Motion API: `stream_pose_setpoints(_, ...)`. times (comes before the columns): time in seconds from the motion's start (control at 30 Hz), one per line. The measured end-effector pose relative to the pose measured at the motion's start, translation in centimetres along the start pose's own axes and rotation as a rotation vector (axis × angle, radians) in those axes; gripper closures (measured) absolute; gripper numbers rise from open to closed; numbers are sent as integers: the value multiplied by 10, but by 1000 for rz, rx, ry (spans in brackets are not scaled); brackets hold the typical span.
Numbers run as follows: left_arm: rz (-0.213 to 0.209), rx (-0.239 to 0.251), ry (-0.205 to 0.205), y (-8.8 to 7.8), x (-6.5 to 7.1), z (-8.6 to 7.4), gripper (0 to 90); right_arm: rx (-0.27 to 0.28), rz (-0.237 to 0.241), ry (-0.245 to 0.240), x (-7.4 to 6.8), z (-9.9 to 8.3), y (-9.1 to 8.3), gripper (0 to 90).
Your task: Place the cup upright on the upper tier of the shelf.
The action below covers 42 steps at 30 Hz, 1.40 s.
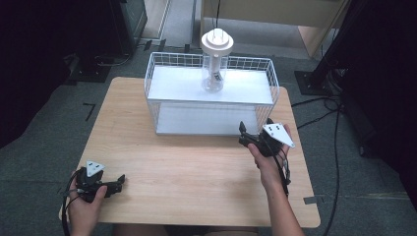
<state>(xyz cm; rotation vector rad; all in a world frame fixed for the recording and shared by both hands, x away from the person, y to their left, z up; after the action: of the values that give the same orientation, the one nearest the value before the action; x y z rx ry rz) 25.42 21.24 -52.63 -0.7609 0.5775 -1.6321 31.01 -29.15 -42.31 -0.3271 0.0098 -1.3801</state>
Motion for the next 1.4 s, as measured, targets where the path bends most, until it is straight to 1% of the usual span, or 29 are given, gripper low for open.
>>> stream_pose_setpoints(0.07, 0, 0, 0, 0, 0, 0, 1, -3, -3, -2, 2, -3, -1, 53)
stream_pose_setpoints(0.1, 0, 0, 0, 0, 0, 0, 1, -18, -16, 2, 7, -11, -5, 53)
stream_pose_setpoints(0.13, 0, 0, 0, 0, 0, 0, 1, -18, -16, 2, 7, -11, -5, 53)
stream_pose_setpoints(0.17, 0, 0, 0, 0, 0, 0, 1, -32, -27, 9, 12, -19, -8, 53)
stream_pose_setpoints(0.23, 0, 0, 0, 0, 0, 0, 1, -38, -32, 15, 13, -21, -10, 53)
stream_pose_setpoints(0.27, 0, -1, 0, 0, 0, 0, 1, -55, -51, 16, 18, -29, -14, 53)
stream_pose_setpoints(0.33, 0, -1, 0, 0, 0, 0, 1, -59, -55, 17, 20, -32, -15, 53)
stream_pose_setpoints(0.43, 0, 0, 0, 0, 0, 0, 1, -84, -74, 24, 27, -43, -20, 53)
stream_pose_setpoints(0.47, 0, -1, 0, 0, 0, 0, 1, -86, -81, 15, 29, -46, -22, 53)
stream_pose_setpoints(0.67, 0, -1, 0, 0, 0, 0, 1, -131, -104, 16, 37, -67, -31, 53)
stream_pose_setpoints(0.77, 0, -1, 0, 0, 0, 0, 1, -159, -117, 25, 42, -80, -38, 53)
stream_pose_setpoints(0.83, 0, -1, 0, 0, 0, 0, 1, -178, -130, 21, 46, -87, -41, 53)
stream_pose_setpoints(0.87, 0, -1, 0, 0, 0, 0, 1, -191, -144, 14, 48, -90, -43, 53)
stream_pose_setpoints(0.93, 0, -1, -1, 0, 0, 0, 1, -202, -149, 14, 50, -94, -45, 54)
stream_pose_setpoints(0.97, 0, 0, -1, 0, 0, 0, 1, -220, -160, 16, 55, -102, -51, 54)
stream_pose_setpoints(1.0, 0, 0, -1, 0, 0, 0, 1, -220, -160, 16, 55, -102, -51, 54)
stream_pose_setpoints(1.03, 0, 0, -1, 0, 0, 0, 0, -234, -168, 23, 59, -109, -56, 54)
stream_pose_setpoints(1.13, 0, -1, 0, 0, 0, 0, 1, -249, -177, 25, 63, -115, -60, 54)
stream_pose_setpoints(1.17, 0, 0, -1, 0, 0, 0, 1, -267, -179, 35, 66, -122, -66, 54)
stream_pose_setpoints(1.23, 0, -1, -1, 0, 0, 0, 1, -274, -182, 32, 68, -125, -67, 54)
stream_pose_setpoints(1.37, 0, 0, -1, 0, 0, 0, 0, -318, -186, 35, 73, -139, -75, 55)
stream_pose_setpoints(1.4, 0, -1, -1, 0, 0, 0, 1, -328, -181, 45, 75, -139, -77, 56)
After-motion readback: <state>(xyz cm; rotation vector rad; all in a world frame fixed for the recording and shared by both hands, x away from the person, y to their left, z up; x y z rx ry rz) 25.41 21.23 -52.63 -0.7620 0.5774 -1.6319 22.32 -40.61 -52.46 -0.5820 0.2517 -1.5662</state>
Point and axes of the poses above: each handheld gripper's, and its own axes: y roughly forward along the jaws, z roughly out of its top, x roughly to its right, the point moved 1 cm from there along y, roughly forward along the jaws, and after that the axes turned 15 degrees about -y, right-handed, at the moved point
